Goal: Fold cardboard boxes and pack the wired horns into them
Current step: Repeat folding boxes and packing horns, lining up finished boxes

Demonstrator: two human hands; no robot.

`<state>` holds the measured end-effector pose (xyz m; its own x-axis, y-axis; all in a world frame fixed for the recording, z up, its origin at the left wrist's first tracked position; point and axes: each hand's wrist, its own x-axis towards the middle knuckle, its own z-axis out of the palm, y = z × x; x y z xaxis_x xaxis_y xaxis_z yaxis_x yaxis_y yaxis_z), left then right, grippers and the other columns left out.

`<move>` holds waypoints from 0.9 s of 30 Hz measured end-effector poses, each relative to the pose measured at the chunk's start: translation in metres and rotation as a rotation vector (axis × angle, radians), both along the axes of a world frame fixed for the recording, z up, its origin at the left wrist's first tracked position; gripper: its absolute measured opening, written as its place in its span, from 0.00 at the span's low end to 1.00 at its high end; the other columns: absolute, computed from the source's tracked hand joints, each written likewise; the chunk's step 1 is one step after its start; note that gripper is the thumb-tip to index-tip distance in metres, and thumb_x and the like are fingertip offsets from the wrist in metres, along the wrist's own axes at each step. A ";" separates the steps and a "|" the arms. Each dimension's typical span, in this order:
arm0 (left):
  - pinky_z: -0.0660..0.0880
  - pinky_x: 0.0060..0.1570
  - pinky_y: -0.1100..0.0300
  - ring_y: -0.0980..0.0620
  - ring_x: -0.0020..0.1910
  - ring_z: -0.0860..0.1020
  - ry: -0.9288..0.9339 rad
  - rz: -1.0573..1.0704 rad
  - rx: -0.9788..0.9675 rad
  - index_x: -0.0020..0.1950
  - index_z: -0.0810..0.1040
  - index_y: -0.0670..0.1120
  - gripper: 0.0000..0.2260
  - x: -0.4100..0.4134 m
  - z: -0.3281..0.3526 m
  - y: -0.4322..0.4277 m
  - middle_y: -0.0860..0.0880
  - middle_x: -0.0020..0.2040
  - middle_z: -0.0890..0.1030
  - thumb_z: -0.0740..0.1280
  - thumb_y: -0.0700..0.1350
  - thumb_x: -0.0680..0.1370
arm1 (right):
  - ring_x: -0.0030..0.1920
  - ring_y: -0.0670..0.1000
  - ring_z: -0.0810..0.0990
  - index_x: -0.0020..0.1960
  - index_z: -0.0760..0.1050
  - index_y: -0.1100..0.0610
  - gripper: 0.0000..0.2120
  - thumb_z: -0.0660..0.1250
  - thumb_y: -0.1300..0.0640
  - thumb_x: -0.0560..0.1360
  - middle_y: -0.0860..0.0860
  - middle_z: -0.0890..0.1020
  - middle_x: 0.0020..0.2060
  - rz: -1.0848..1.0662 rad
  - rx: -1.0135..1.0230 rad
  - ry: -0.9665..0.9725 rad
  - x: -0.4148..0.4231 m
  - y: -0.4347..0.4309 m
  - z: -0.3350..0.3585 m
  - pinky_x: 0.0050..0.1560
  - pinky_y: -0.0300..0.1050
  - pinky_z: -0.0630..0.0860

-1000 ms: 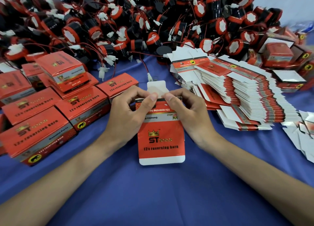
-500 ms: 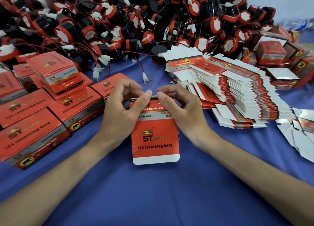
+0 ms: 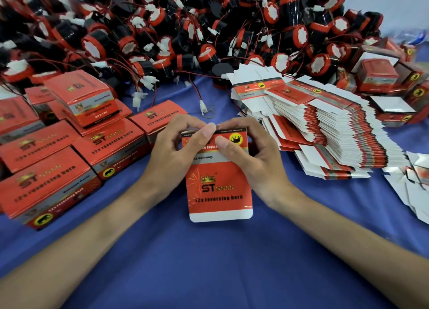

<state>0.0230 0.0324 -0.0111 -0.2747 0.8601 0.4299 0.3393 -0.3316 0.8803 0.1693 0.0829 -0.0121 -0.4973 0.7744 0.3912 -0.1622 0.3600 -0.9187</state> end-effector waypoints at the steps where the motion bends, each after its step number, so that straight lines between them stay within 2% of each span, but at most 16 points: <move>1: 0.70 0.46 0.68 0.62 0.42 0.76 -0.026 -0.030 -0.013 0.43 0.77 0.47 0.06 0.000 0.000 0.000 0.53 0.43 0.79 0.65 0.49 0.76 | 0.40 0.39 0.81 0.49 0.76 0.56 0.06 0.70 0.58 0.73 0.43 0.81 0.40 -0.001 -0.001 0.012 0.000 0.000 0.001 0.41 0.32 0.76; 3: 0.70 0.44 0.70 0.63 0.40 0.76 -0.056 -0.060 -0.004 0.41 0.77 0.46 0.07 0.000 0.000 -0.001 0.57 0.40 0.79 0.65 0.47 0.76 | 0.40 0.40 0.81 0.48 0.76 0.59 0.07 0.71 0.59 0.72 0.45 0.82 0.40 -0.004 -0.014 0.020 0.000 0.001 0.001 0.40 0.31 0.75; 6: 0.68 0.41 0.69 0.62 0.36 0.73 -0.019 -0.073 0.040 0.36 0.74 0.43 0.12 -0.001 -0.001 -0.001 0.57 0.37 0.77 0.65 0.46 0.77 | 0.37 0.42 0.79 0.44 0.76 0.60 0.07 0.72 0.57 0.71 0.48 0.81 0.37 -0.016 -0.026 -0.013 0.000 0.000 0.002 0.38 0.33 0.75; 9: 0.67 0.40 0.70 0.62 0.34 0.72 0.028 -0.066 0.070 0.32 0.72 0.47 0.14 -0.001 -0.002 -0.001 0.59 0.34 0.76 0.65 0.45 0.78 | 0.36 0.46 0.77 0.42 0.75 0.60 0.09 0.72 0.55 0.70 0.55 0.79 0.36 -0.044 -0.030 -0.054 -0.001 0.000 0.001 0.37 0.39 0.75; 15: 0.66 0.39 0.68 0.60 0.32 0.70 0.042 -0.052 0.067 0.31 0.72 0.48 0.15 0.000 -0.002 -0.001 0.58 0.31 0.73 0.65 0.46 0.79 | 0.34 0.46 0.76 0.43 0.75 0.66 0.14 0.71 0.55 0.70 0.61 0.78 0.36 -0.033 -0.039 -0.074 0.001 0.000 0.002 0.35 0.36 0.75; 17: 0.68 0.39 0.68 0.60 0.32 0.72 0.023 -0.056 0.038 0.34 0.74 0.47 0.14 0.000 -0.002 -0.002 0.57 0.32 0.74 0.65 0.49 0.78 | 0.34 0.48 0.76 0.44 0.74 0.68 0.16 0.71 0.54 0.70 0.62 0.77 0.35 -0.027 -0.075 -0.075 0.001 0.000 0.004 0.35 0.37 0.74; 19: 0.71 0.41 0.68 0.61 0.36 0.75 -0.046 -0.053 -0.003 0.40 0.77 0.48 0.09 0.001 -0.001 -0.002 0.58 0.35 0.78 0.64 0.49 0.78 | 0.35 0.49 0.77 0.43 0.75 0.64 0.14 0.71 0.53 0.70 0.59 0.78 0.34 -0.023 -0.134 -0.083 0.000 0.001 0.005 0.35 0.39 0.75; 21: 0.74 0.48 0.61 0.56 0.43 0.78 -0.125 -0.072 -0.025 0.46 0.79 0.48 0.09 -0.001 0.000 -0.002 0.56 0.41 0.81 0.61 0.49 0.78 | 0.35 0.48 0.79 0.39 0.78 0.55 0.06 0.70 0.52 0.69 0.53 0.79 0.34 -0.005 -0.246 -0.061 -0.001 0.002 0.007 0.36 0.41 0.77; 22: 0.74 0.51 0.55 0.51 0.47 0.79 -0.166 -0.105 -0.027 0.49 0.78 0.47 0.11 -0.003 -0.001 -0.002 0.52 0.45 0.81 0.61 0.51 0.78 | 0.35 0.48 0.80 0.38 0.79 0.51 0.05 0.70 0.51 0.70 0.51 0.80 0.34 0.014 -0.351 -0.029 -0.001 0.003 0.007 0.38 0.43 0.78; 24: 0.72 0.57 0.46 0.44 0.55 0.77 -0.255 -0.201 -0.035 0.57 0.76 0.46 0.18 -0.006 -0.002 -0.003 0.46 0.53 0.79 0.62 0.57 0.75 | 0.35 0.50 0.82 0.40 0.80 0.51 0.07 0.70 0.48 0.72 0.52 0.82 0.37 0.070 -0.629 0.069 0.001 0.006 0.010 0.39 0.44 0.80; 25: 0.72 0.58 0.46 0.46 0.58 0.76 -0.272 -0.256 -0.043 0.61 0.73 0.47 0.24 -0.008 -0.003 -0.004 0.46 0.56 0.78 0.65 0.61 0.72 | 0.34 0.51 0.82 0.40 0.81 0.53 0.10 0.68 0.47 0.73 0.53 0.83 0.37 0.085 -0.759 0.115 0.003 0.007 0.012 0.37 0.43 0.80; 27: 0.72 0.60 0.51 0.50 0.61 0.75 -0.200 -0.349 -0.054 0.67 0.68 0.50 0.36 -0.011 -0.005 -0.005 0.49 0.58 0.76 0.68 0.69 0.67 | 0.31 0.49 0.83 0.35 0.84 0.53 0.17 0.64 0.46 0.76 0.52 0.84 0.34 0.088 -0.892 0.170 0.006 0.009 0.012 0.30 0.39 0.78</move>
<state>0.0124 0.0271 -0.0160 -0.0364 0.9363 0.3494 0.0349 -0.3482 0.9368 0.1754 0.0919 0.0001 -0.5591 0.7870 -0.2607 -0.3144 -0.4922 -0.8117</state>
